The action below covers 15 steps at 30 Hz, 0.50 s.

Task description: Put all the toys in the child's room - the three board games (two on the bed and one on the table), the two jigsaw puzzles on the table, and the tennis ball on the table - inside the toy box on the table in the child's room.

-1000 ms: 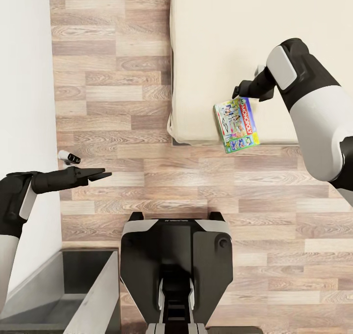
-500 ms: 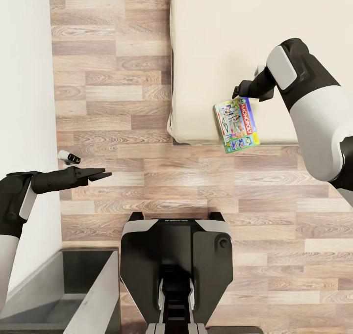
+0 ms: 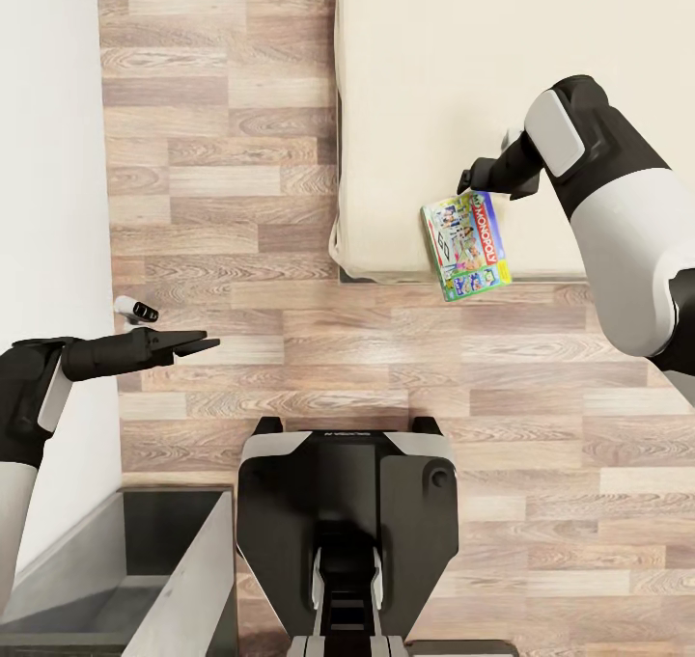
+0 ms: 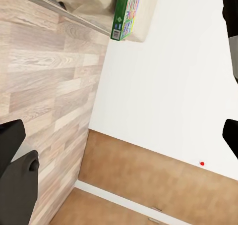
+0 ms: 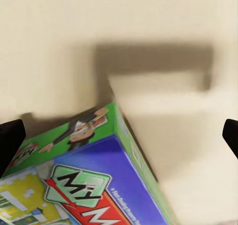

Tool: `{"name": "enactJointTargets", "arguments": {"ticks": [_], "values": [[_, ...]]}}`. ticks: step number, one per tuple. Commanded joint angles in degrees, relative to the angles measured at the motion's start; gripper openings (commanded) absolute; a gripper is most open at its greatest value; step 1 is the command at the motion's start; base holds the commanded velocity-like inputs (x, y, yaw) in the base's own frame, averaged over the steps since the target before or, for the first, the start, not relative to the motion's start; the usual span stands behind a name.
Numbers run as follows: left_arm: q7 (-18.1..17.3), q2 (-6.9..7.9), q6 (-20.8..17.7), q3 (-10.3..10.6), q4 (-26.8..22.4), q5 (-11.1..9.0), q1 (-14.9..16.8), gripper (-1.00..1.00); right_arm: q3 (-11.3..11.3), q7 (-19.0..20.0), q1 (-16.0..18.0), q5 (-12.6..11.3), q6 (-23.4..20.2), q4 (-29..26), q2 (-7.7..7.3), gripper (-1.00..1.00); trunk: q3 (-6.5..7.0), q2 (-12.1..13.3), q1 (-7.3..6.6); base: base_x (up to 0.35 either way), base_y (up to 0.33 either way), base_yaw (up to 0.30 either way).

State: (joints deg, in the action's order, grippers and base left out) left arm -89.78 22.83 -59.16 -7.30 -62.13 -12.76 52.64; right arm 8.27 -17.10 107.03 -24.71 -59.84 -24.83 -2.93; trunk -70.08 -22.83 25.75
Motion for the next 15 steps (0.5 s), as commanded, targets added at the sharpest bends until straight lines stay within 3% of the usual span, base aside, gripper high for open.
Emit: {"name": "enactJointTargets", "arguments": {"ticks": [1, 9, 15], "values": [[-0.2, 0.02, -0.6, 0.0, 0.0, 0.0, 0.0, 1.0, 0.4, -0.4, 0.0, -0.6, -0.2, 0.0, -0.06, 1.0, -0.06, -0.1, 0.04, -0.002, 0.0, 0.0], [-0.2, 0.02, -0.6, 0.0, 0.0, 0.0, 0.0, 1.0, 0.4, -0.4, 0.0, -0.6, -0.2, 0.0, -0.06, 1.0, -0.06, -0.1, 0.04, -0.007, 0.0, 0.0], [-0.2, 0.02, -0.6, 0.1, 0.0, 0.0, 0.0, 1.0, 0.4, -0.4, 0.0, -0.6, -0.2, 0.0, -0.06, 1.0, -0.06, -0.1, 0.04, -0.115, 0.0, 0.0]]}}
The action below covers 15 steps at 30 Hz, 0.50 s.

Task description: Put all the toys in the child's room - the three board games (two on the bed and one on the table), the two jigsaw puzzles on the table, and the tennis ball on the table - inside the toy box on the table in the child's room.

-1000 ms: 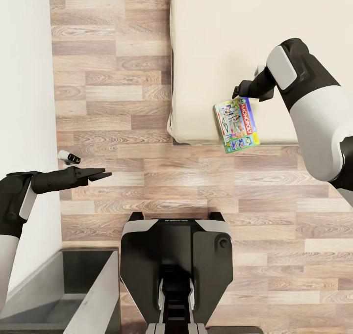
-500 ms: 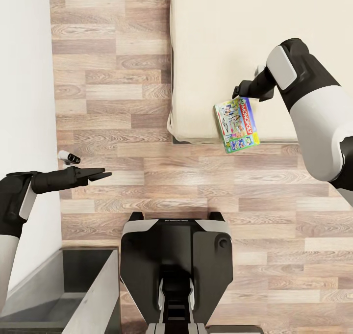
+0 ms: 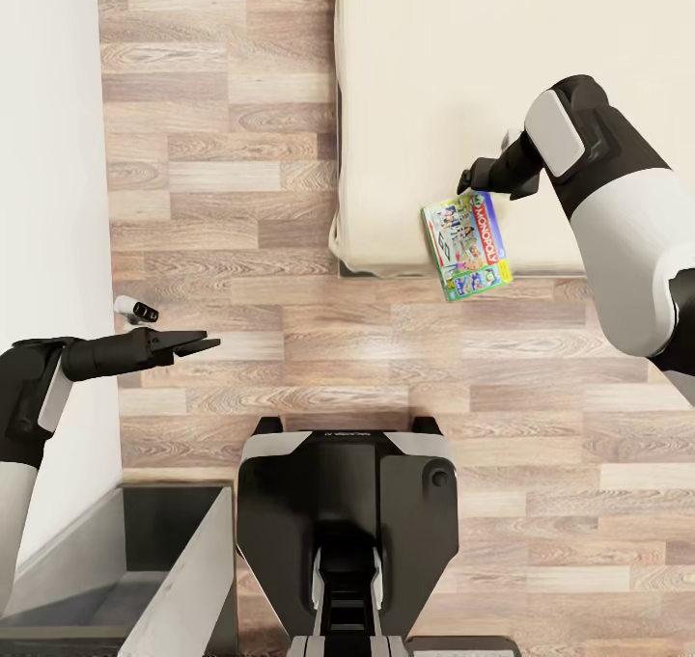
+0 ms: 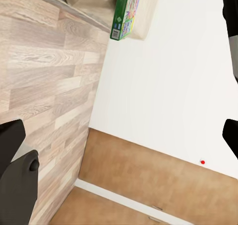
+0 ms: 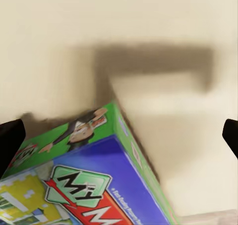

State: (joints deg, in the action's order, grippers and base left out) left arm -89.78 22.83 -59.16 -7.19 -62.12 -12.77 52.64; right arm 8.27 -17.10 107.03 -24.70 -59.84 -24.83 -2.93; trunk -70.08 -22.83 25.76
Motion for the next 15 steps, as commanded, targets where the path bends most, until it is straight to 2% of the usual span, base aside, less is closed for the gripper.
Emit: {"name": "enactJointTargets", "arguments": {"ticks": [1, 15], "values": [[-0.2, 0.02, -0.6, 0.0, 0.0, 0.0, 0.0, 1.0, 0.4, -0.4, 0.0, -0.6, -0.2, 0.0, -0.06, 1.0, -0.06, -0.1, 0.02, -0.076, 0.0, 0.0], [-0.2, 0.02, -0.6, -0.1, 0.0, 0.0, 0.0, 1.0, 0.4, -0.4, 0.0, -0.6, -0.2, 0.0, -0.06, 1.0, -0.06, -0.1, 0.02, -0.015, 0.0, 0.0]]}}
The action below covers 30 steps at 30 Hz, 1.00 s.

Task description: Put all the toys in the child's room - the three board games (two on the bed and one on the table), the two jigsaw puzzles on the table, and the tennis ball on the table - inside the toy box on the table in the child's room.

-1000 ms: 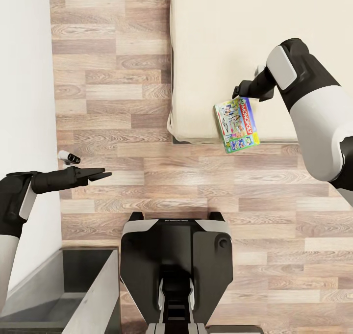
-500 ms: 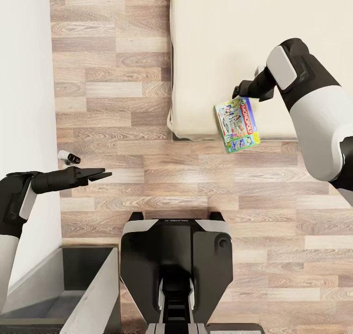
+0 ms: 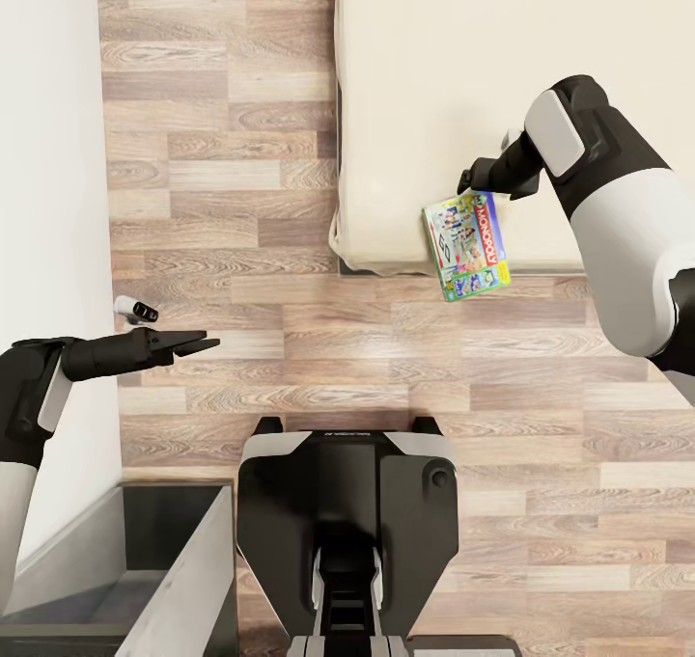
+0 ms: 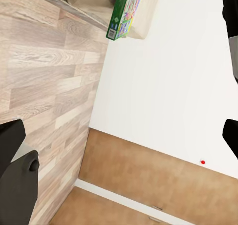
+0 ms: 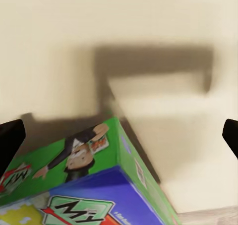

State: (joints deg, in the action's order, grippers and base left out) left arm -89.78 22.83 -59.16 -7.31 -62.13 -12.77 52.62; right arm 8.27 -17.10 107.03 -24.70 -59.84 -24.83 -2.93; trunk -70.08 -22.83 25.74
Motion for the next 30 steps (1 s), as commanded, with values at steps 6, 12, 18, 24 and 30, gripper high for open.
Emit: {"name": "enactJointTargets", "arguments": {"ticks": [6, 12, 18, 24, 30], "values": [[-0.2, 0.02, -0.6, 0.0, 0.0, 0.0, 0.0, 1.0, 0.4, -0.4, 0.0, -0.6, -0.2, 0.0, -0.06, 1.0, -0.06, -0.1, 0.04, 0.0, 0.0, 0.0], [-0.2, 0.02, -0.6, 0.0, 0.0, 0.0, 0.0, 1.0, 0.4, -0.4, 0.0, -0.6, -0.2, 0.0, -0.06, 1.0, -0.06, -0.1, 0.04, 0.0, 0.0, 0.0], [-0.2, 0.02, -0.6, 0.0, 0.0, 0.0, 0.0, 1.0, 0.4, -0.4, 0.0, -0.6, -0.2, 0.0, -0.06, 1.0, -0.06, -0.1, 0.04, 0.0, 0.0, 0.0], [-0.2, 0.02, -0.6, 0.1, 0.0, 0.0, 0.0, 1.0, 0.4, -0.4, 0.0, -0.7, -0.2, 0.0, -0.06, 1.0, -0.06, -0.1, 0.04, 0.0, 0.0, 0.0], [-0.2, 0.02, -0.6, 0.1, 0.0, 0.0, 0.0, 1.0, 0.2, -0.4, 0.0, -0.6, -0.2, -0.1, -0.28, 1.0, -0.01, -0.1, 0.04, 0.0, 0.0, -0.001]]}}
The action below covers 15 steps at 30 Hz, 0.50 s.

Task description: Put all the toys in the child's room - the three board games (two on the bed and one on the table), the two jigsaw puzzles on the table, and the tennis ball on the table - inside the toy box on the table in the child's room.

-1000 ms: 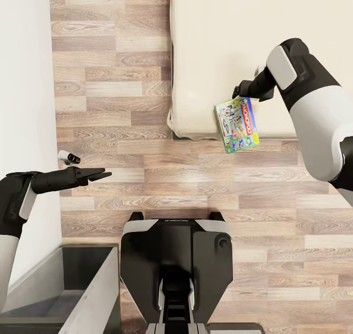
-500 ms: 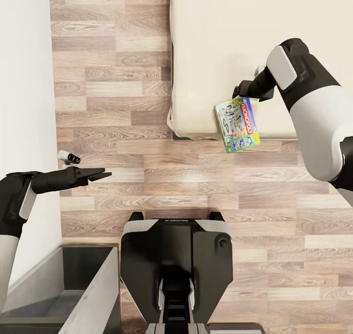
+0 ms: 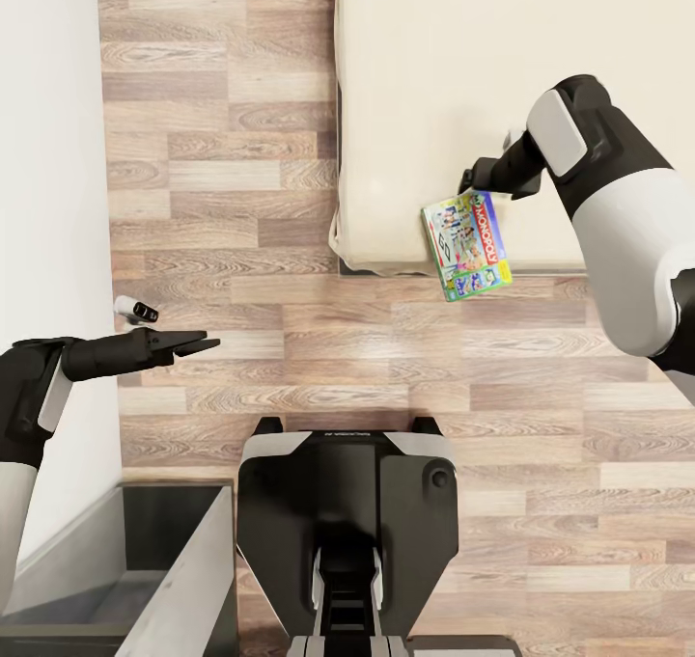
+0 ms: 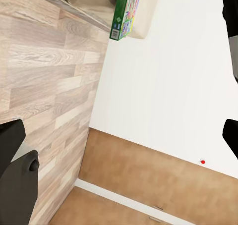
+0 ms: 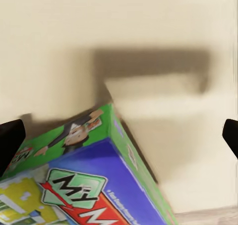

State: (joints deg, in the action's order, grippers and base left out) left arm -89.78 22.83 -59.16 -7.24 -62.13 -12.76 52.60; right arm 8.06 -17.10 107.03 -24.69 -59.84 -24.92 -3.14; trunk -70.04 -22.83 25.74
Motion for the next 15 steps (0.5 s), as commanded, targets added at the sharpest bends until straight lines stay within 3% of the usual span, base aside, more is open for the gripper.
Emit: {"name": "enactJointTargets", "arguments": {"ticks": [1, 11, 15], "values": [[-0.2, 0.02, -0.6, 0.0, 0.0, 0.0, 0.0, 1.0, 0.4, -0.4, 0.0, -0.6, -0.2, -0.1, -0.23, 1.0, -0.02, -0.1, 0.04, 0.0, 0.0, -0.013], [-0.2, 0.02, -0.6, -0.1, 0.0, 0.0, 0.0, 1.0, -0.2, -0.4, 0.0, -1.0, -0.2, -0.5, -3.82, 1.0, 0.68, -0.1, 0.04, 0.0, 0.0, -0.056], [-0.2, 0.02, -0.6, 0.0, 0.0, 0.0, 0.0, 1.0, -0.2, -0.4, 0.1, -1.1, -0.2, -0.7, -4.47, 1.0, 1.03, -0.1, 0.04, 0.0, 0.0, -0.075]]}}
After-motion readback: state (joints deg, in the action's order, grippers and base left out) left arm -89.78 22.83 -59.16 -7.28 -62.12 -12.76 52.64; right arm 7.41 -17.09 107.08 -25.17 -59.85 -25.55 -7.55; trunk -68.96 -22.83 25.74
